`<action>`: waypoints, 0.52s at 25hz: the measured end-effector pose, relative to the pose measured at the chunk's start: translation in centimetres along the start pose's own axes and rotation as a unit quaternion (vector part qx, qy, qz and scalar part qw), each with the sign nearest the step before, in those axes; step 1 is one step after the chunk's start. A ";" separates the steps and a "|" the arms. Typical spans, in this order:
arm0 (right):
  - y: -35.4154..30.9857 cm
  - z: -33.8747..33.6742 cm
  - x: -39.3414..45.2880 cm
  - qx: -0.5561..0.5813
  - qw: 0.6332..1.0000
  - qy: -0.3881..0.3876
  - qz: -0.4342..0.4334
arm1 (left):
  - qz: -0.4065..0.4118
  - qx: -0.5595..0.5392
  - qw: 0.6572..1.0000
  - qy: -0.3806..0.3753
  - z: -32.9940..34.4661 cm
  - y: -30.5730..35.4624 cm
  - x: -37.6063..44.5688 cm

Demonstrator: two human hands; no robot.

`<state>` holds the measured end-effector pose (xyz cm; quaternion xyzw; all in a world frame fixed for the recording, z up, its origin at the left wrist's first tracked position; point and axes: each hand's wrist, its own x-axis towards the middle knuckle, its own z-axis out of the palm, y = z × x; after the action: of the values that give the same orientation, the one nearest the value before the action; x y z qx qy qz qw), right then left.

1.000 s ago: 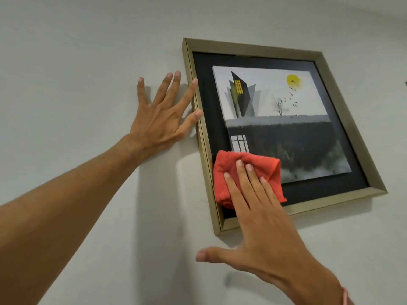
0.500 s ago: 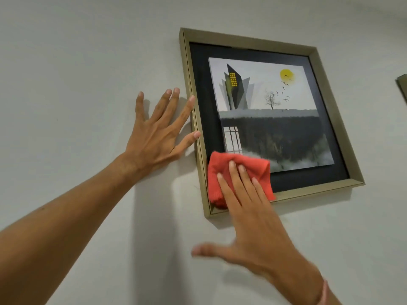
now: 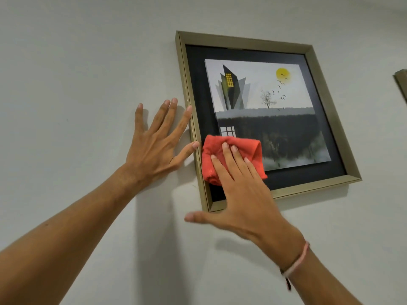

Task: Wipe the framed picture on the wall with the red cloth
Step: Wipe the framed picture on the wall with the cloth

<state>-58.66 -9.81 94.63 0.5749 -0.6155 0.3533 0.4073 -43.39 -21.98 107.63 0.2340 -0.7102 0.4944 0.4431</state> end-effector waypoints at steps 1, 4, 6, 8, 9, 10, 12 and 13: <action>0.1 0.6 -2.1 0.004 1.000 -0.010 0.003 | 0.002 0.001 1.000 0.002 0.0 0.0 0.0; 0.4 1.0 -5.4 0.005 1.000 -0.023 0.017 | 0.003 0.000 1.000 0.006 0.0 -0.1 -0.1; 0.4 0.1 -5.0 0.017 0.999 -0.015 0.024 | 0.000 -0.005 1.000 0.005 -0.2 0.0 -0.2; 0.4 -0.8 -4.2 0.024 1.000 0.007 0.017 | -0.003 -0.015 1.000 -0.009 -0.4 0.1 -0.5; 0.5 -1.0 -3.9 0.015 1.000 0.015 0.006 | -0.004 -0.024 1.000 -0.018 -0.6 0.2 -0.8; 0.8 -1.3 -3.7 0.001 1.000 0.020 -0.008 | -0.003 -0.035 0.999 -0.025 -0.7 0.2 -1.2; 1.2 -1.7 -3.3 -0.019 0.999 0.024 -0.023 | -0.004 -0.063 0.997 -0.033 -1.2 0.1 -2.4; 1.2 -1.9 -3.2 -0.028 0.999 0.029 -0.025 | -0.008 -0.075 0.996 -0.039 -1.4 -0.1 -3.2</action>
<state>-59.61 -6.70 92.56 0.5676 -0.5988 0.3424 0.4495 -41.12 -21.08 105.12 0.2245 -0.7601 0.4266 0.4357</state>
